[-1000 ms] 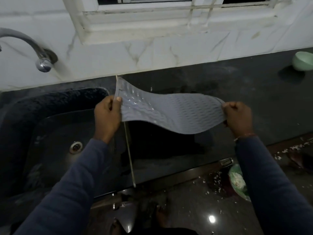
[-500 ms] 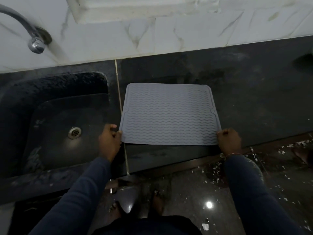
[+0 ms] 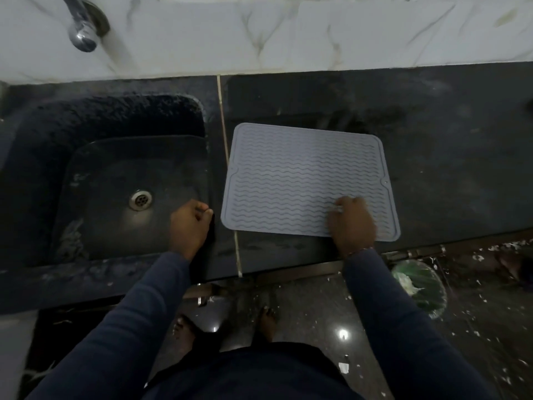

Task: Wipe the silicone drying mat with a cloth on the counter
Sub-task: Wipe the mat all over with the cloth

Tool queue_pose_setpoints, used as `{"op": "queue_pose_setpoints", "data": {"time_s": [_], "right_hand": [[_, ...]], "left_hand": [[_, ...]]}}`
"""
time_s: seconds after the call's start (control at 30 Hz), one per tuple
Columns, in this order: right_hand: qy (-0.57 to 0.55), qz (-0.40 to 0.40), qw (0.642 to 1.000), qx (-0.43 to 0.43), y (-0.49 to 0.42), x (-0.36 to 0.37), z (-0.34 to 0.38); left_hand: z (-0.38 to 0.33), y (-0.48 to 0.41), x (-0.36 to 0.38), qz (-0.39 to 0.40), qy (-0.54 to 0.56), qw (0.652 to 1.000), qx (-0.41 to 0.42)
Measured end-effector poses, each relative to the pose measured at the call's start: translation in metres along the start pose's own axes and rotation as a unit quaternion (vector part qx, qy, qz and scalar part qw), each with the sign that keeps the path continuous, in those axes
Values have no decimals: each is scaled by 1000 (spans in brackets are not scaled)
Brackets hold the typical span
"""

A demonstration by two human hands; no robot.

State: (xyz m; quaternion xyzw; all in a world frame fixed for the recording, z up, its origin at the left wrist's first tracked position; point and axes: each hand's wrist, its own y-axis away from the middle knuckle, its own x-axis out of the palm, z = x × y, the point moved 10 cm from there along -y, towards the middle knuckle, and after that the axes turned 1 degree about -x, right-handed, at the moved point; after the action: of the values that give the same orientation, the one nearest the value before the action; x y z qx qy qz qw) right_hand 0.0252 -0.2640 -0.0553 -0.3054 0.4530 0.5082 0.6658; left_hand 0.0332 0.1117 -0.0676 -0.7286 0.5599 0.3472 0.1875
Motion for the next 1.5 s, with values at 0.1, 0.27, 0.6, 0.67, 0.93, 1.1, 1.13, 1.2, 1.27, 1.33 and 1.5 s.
{"op": "queue_pose_setpoints", "data": {"time_s": [0.1,0.27,0.6,0.67,0.93,1.1,1.13,1.2,1.27,1.33,1.5], "right_hand": [[-38,47,991,-122,17,53,141],[-72,92,975,-188,40,76,197],[-103,200,918,-327,115,158,413],[-104,207,916,-326,123,166,431],[-104,190,938,-271,112,173,412],[-163,212,947,-176,98,164,371],[-200,215,944,-149,93,159,362],[-312,223,918,-99,88,141,354],[-430,238,871,-15,85,121,340],[-534,278,797,60,85,107,321],[-512,190,837,18,73,54,230]], "left_hand": [[46,-12,-45,-11,10,1000,-14],[55,-16,-49,-6,-16,1000,-5],[202,-89,-264,-148,-247,957,-27],[220,-104,-269,-139,-264,954,-27],[220,-152,-257,-135,-303,943,-10],[197,-154,-264,-152,-111,982,-19],[175,-147,-259,-137,5,991,-4],[127,-120,-234,-67,254,965,8],[72,-86,-204,-9,354,935,37],[31,-49,-154,78,417,905,35],[-36,35,-37,319,453,832,-34]]}}
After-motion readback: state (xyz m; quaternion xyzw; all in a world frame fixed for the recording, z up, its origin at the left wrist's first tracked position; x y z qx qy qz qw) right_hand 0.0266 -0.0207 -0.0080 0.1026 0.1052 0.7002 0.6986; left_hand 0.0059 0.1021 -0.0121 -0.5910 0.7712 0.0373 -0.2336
